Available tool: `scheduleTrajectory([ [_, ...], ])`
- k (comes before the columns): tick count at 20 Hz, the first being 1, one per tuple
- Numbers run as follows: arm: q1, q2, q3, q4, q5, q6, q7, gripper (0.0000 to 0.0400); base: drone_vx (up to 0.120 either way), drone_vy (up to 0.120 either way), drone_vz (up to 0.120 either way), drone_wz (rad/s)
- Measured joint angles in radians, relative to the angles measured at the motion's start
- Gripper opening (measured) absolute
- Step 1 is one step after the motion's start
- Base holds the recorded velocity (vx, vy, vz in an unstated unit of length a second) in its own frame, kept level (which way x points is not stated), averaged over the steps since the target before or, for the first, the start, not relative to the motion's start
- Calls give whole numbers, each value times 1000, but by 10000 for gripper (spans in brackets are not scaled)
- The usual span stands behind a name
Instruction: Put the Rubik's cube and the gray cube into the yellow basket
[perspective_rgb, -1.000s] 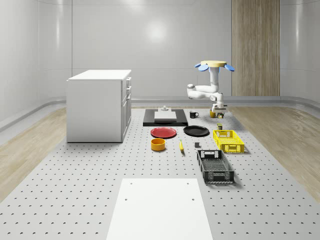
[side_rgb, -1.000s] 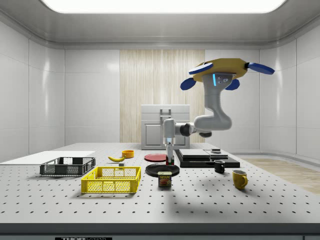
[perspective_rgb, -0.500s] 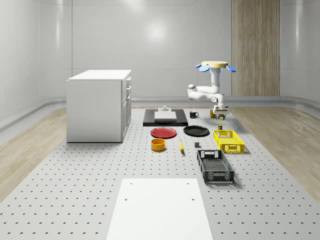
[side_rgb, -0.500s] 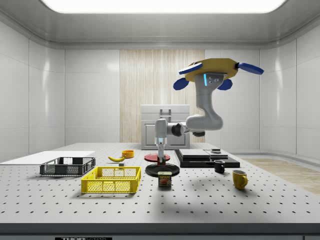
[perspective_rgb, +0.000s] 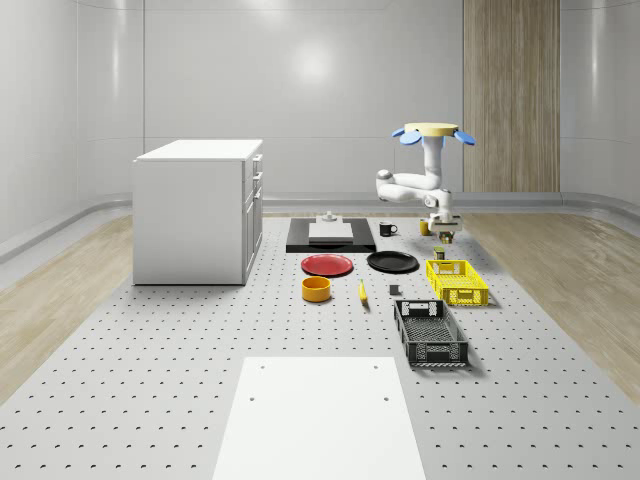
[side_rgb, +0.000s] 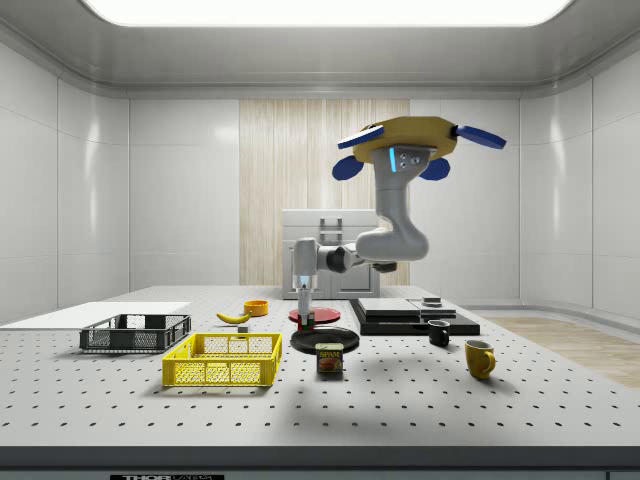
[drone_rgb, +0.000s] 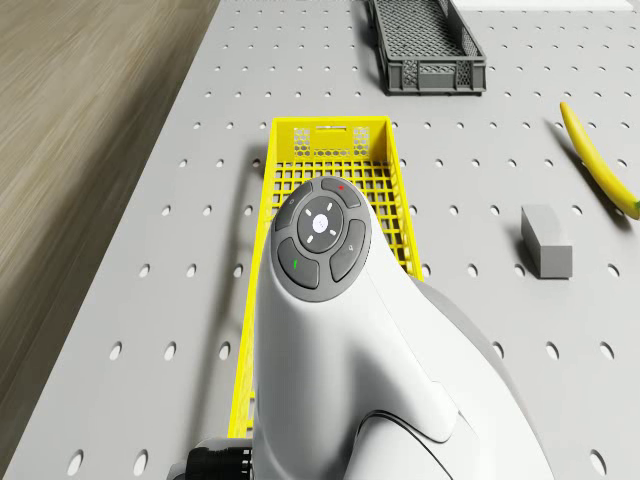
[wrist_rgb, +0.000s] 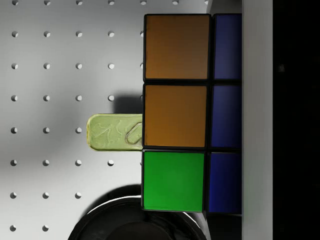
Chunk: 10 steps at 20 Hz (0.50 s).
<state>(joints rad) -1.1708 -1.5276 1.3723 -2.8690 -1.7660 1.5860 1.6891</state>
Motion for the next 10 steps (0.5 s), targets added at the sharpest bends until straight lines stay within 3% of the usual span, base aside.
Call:
scheduleTrajectory([
  [10,-3,-13,2,1,5,12,2,320,120,0,0,0],
])
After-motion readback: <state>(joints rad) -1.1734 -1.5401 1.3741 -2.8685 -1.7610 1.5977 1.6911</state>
